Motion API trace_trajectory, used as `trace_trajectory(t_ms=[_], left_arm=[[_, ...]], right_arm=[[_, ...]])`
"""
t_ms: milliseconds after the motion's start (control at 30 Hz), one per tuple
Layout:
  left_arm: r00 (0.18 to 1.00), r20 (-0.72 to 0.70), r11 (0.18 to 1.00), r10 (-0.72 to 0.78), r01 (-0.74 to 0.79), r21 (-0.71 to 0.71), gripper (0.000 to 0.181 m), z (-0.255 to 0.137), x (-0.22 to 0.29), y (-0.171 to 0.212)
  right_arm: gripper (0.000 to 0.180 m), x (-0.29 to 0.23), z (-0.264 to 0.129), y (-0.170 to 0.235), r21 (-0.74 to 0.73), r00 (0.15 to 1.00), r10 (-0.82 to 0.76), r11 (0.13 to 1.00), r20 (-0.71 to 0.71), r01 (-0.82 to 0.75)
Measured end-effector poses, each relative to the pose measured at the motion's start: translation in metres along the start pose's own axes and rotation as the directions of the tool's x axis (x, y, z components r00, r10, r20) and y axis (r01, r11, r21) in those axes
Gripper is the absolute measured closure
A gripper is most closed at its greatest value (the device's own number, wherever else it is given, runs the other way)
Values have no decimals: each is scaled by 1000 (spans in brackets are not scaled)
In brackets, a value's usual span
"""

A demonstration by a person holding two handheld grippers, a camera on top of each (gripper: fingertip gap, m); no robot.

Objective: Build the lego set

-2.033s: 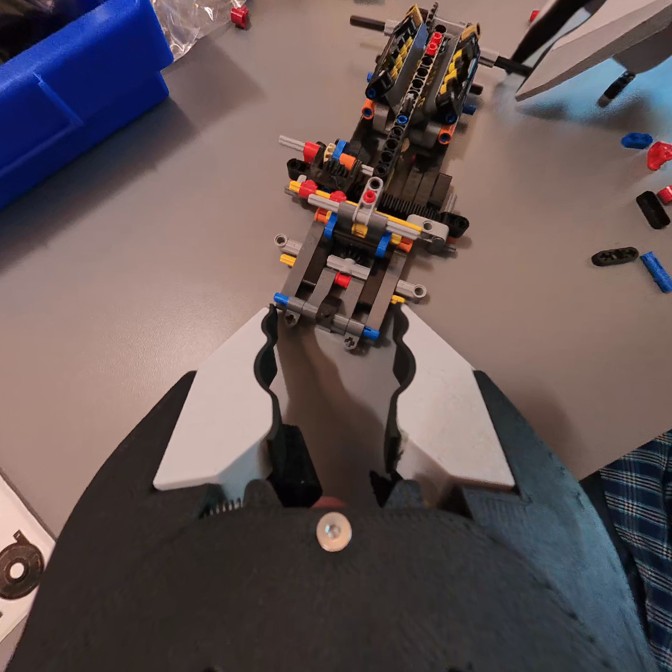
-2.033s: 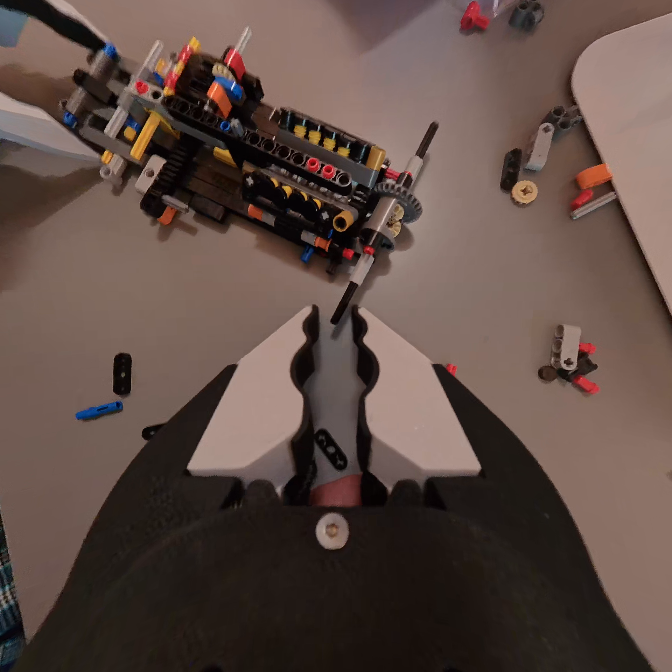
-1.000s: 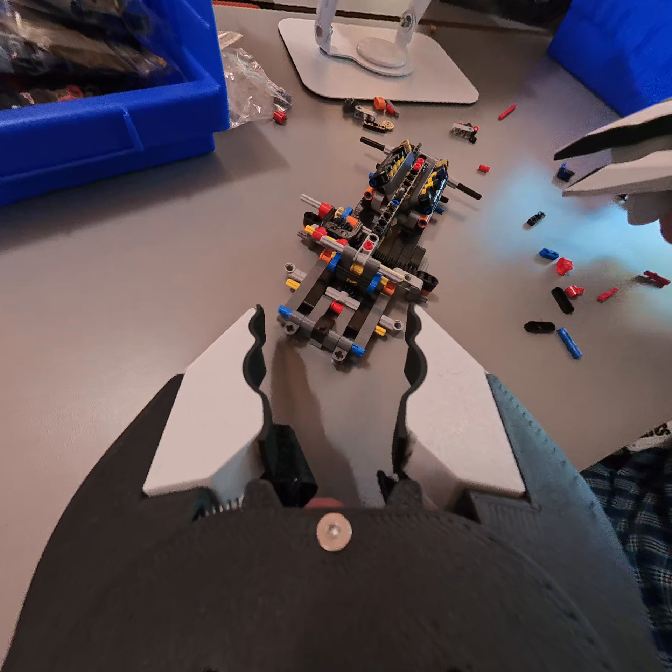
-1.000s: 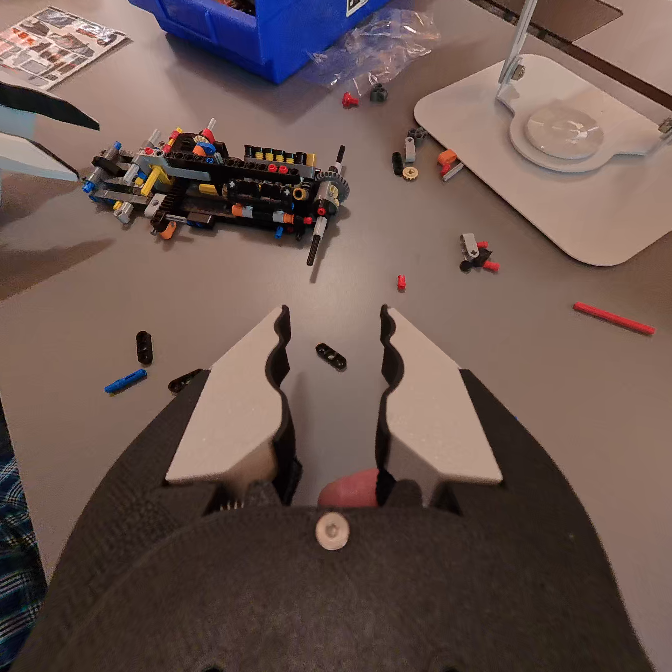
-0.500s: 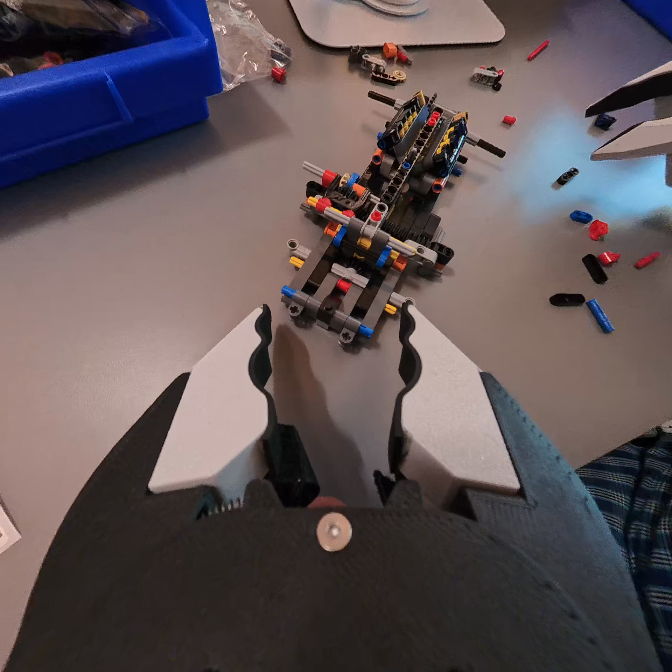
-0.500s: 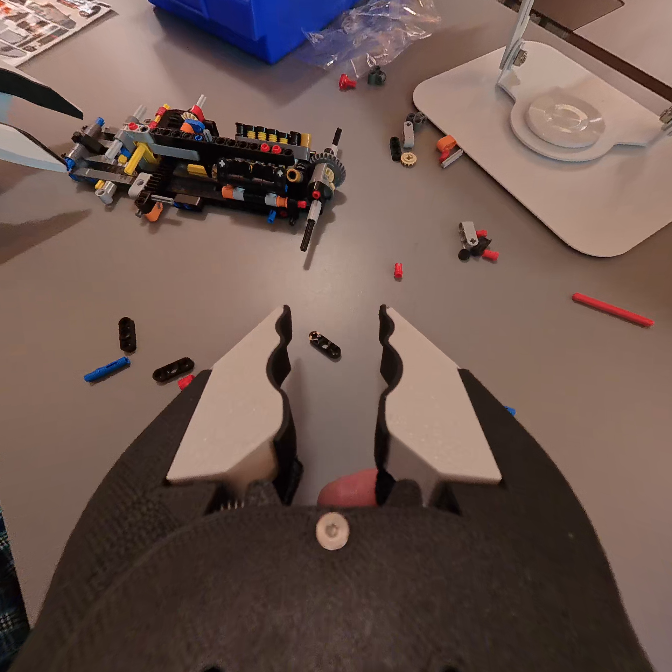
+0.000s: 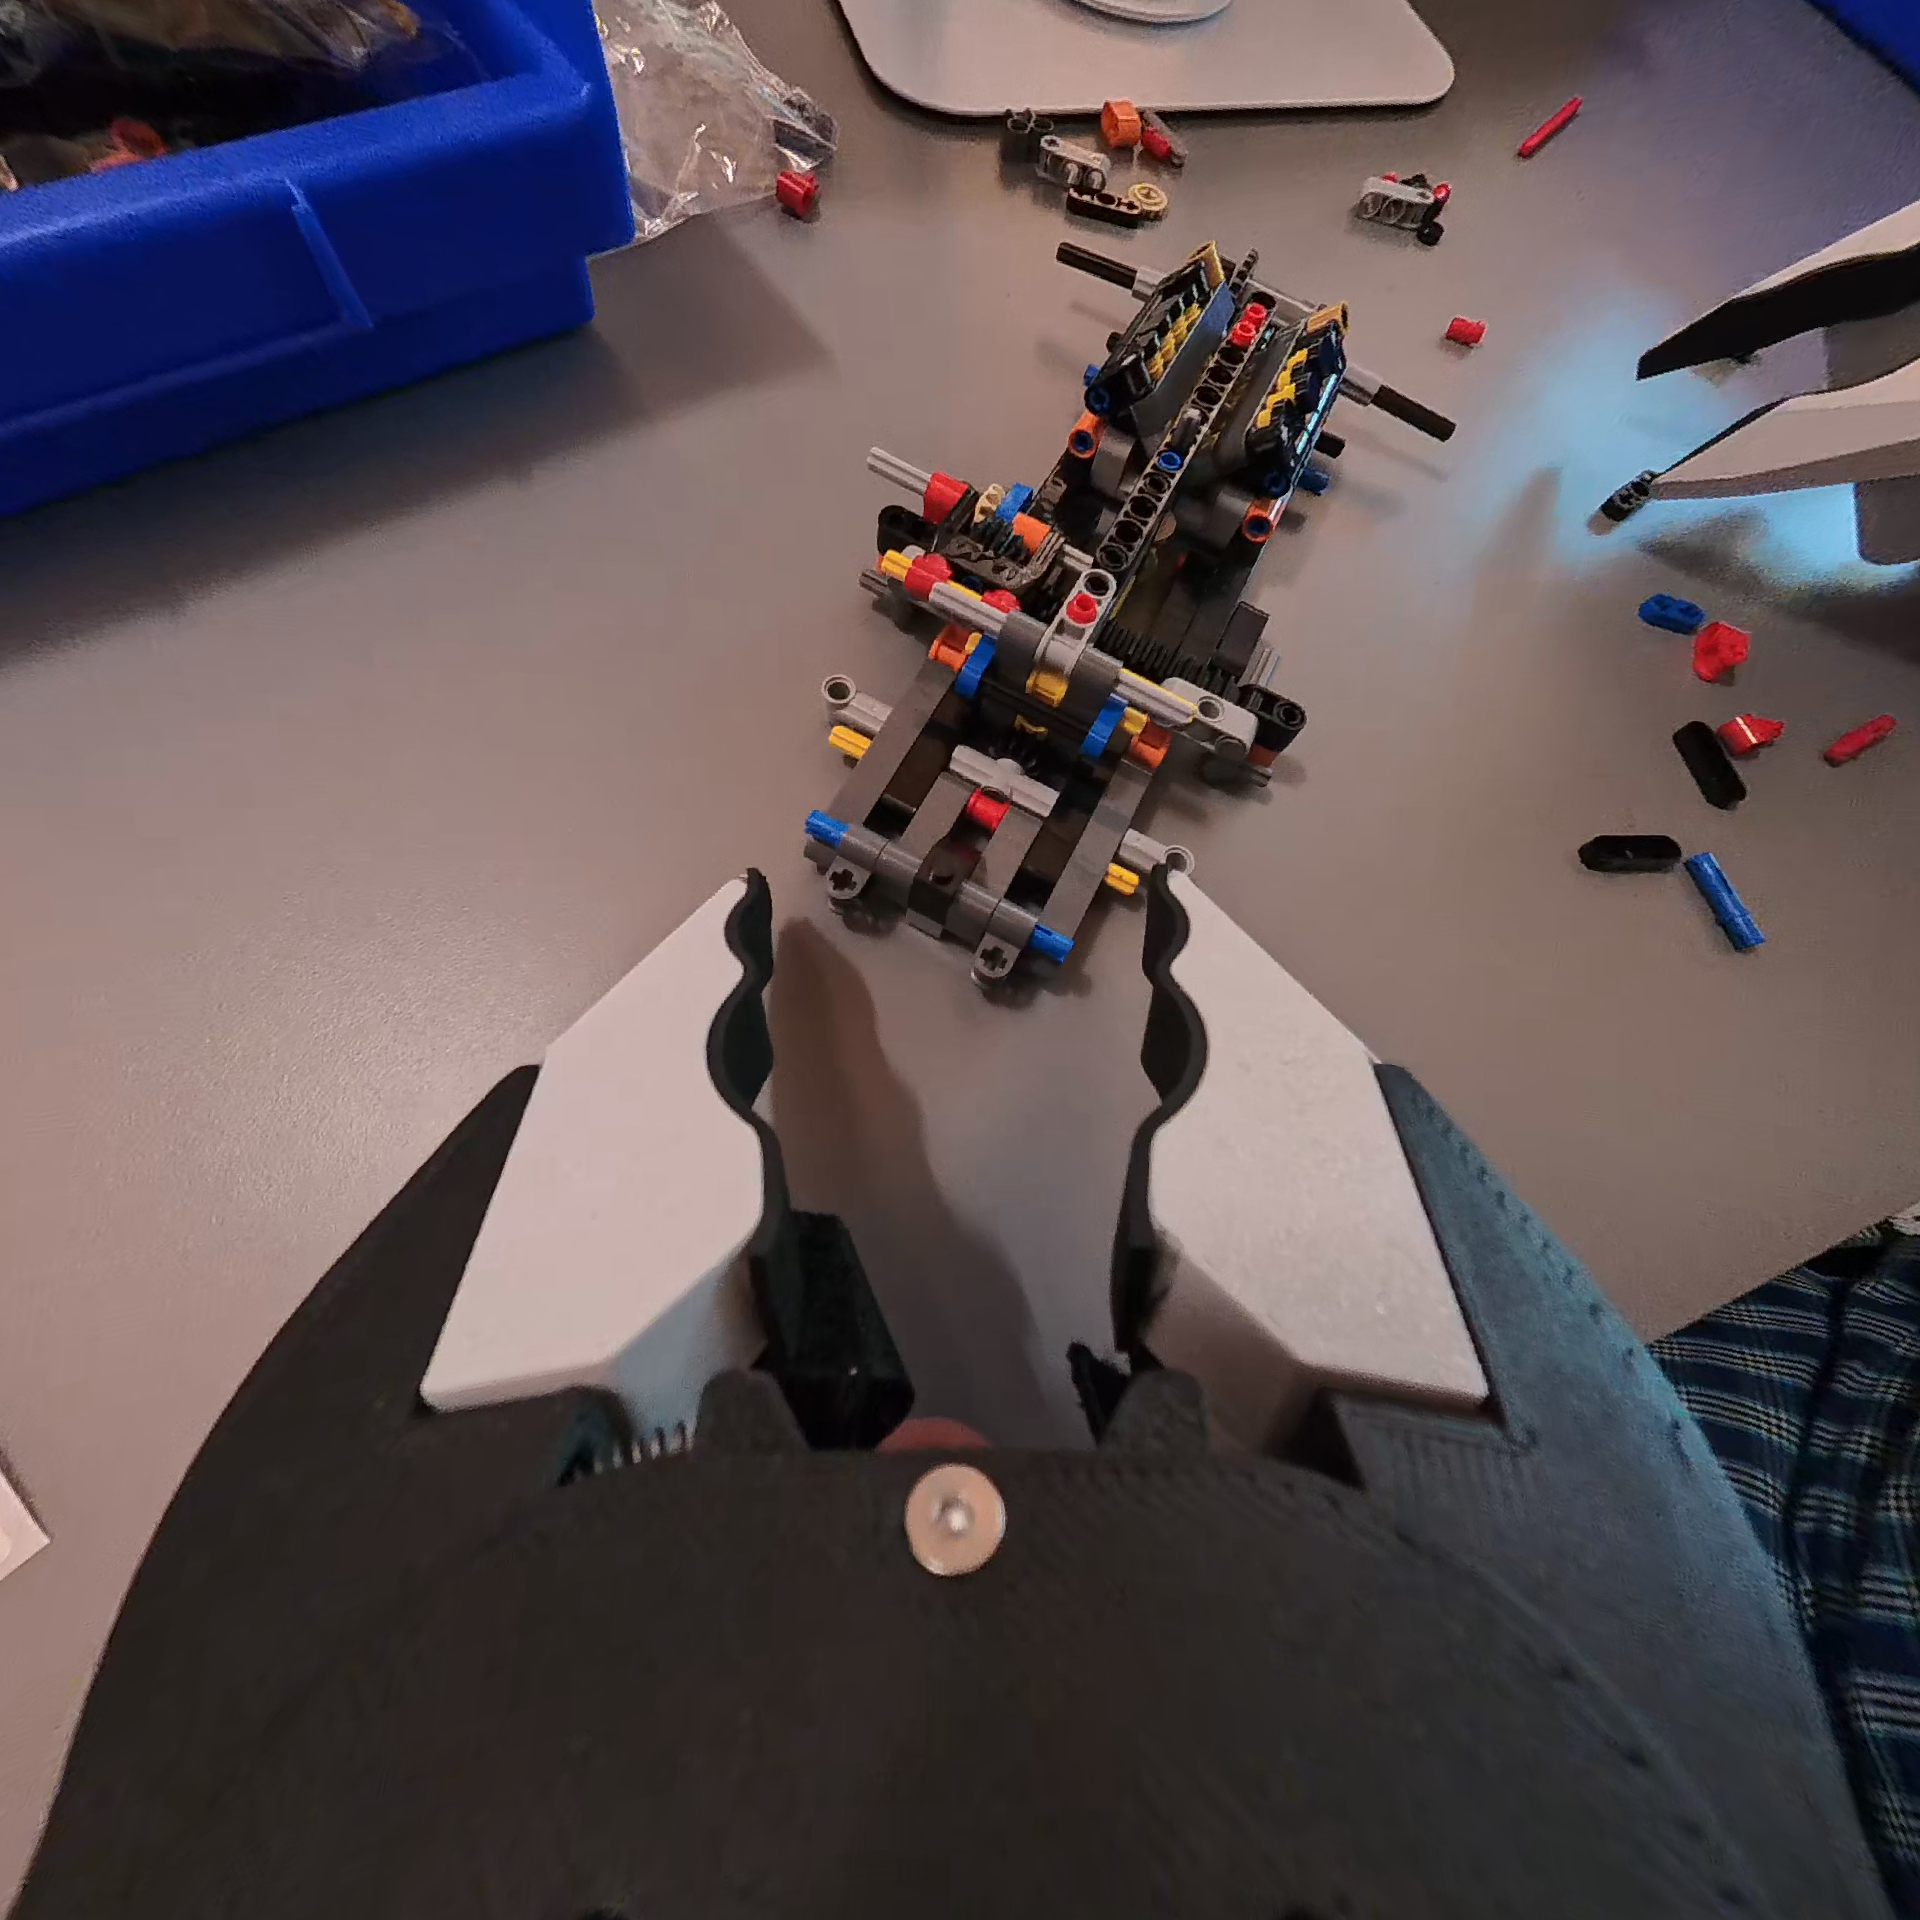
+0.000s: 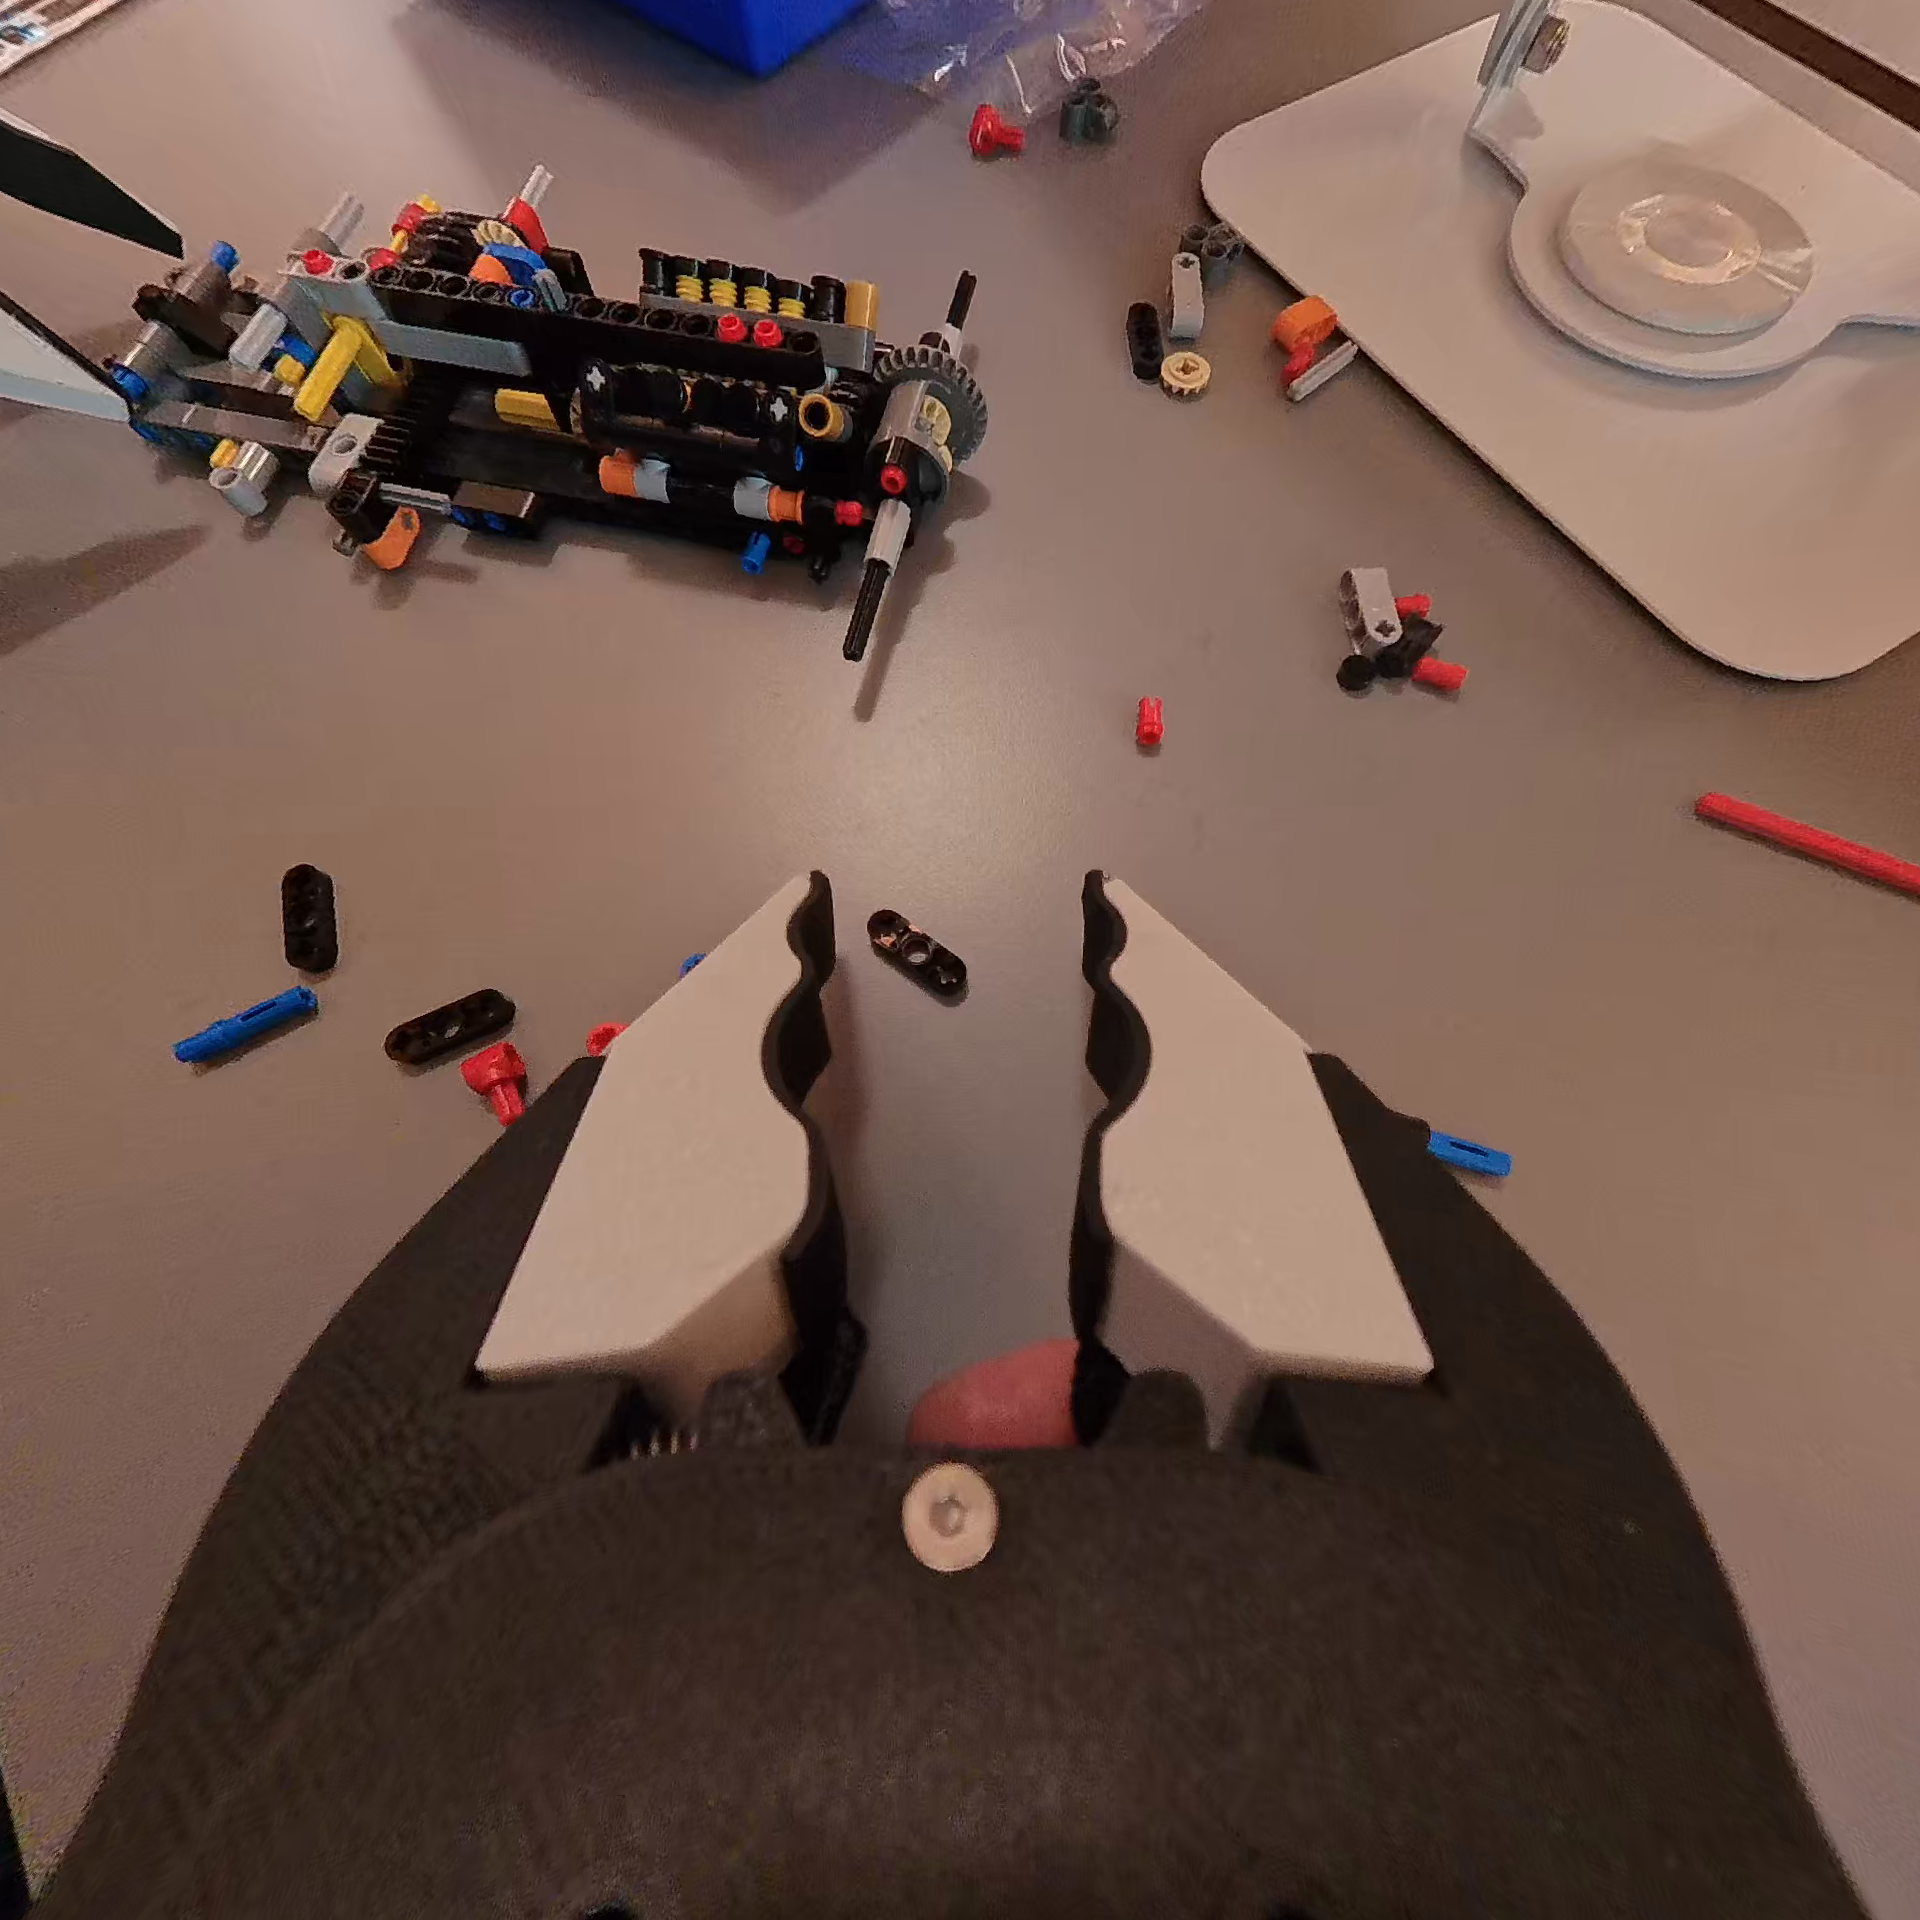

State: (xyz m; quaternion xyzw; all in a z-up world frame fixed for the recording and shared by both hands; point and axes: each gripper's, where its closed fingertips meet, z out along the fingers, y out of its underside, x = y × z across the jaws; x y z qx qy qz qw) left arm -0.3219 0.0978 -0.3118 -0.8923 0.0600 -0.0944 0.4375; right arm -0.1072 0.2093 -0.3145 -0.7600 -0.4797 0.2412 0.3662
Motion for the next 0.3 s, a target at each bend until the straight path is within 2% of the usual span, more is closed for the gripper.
trace_trajectory(t_ms=[33,300], left_arm=[[1000,-1,1000,0,0,0,111,0,0,0],[1000,-7,1000,-13,13,-1,108,1,-1,0]], right_arm=[[134,1,0,0,0,1000,2,1000,1,-2],[131,2,2,3,-21,998,43,999,34,-43]])
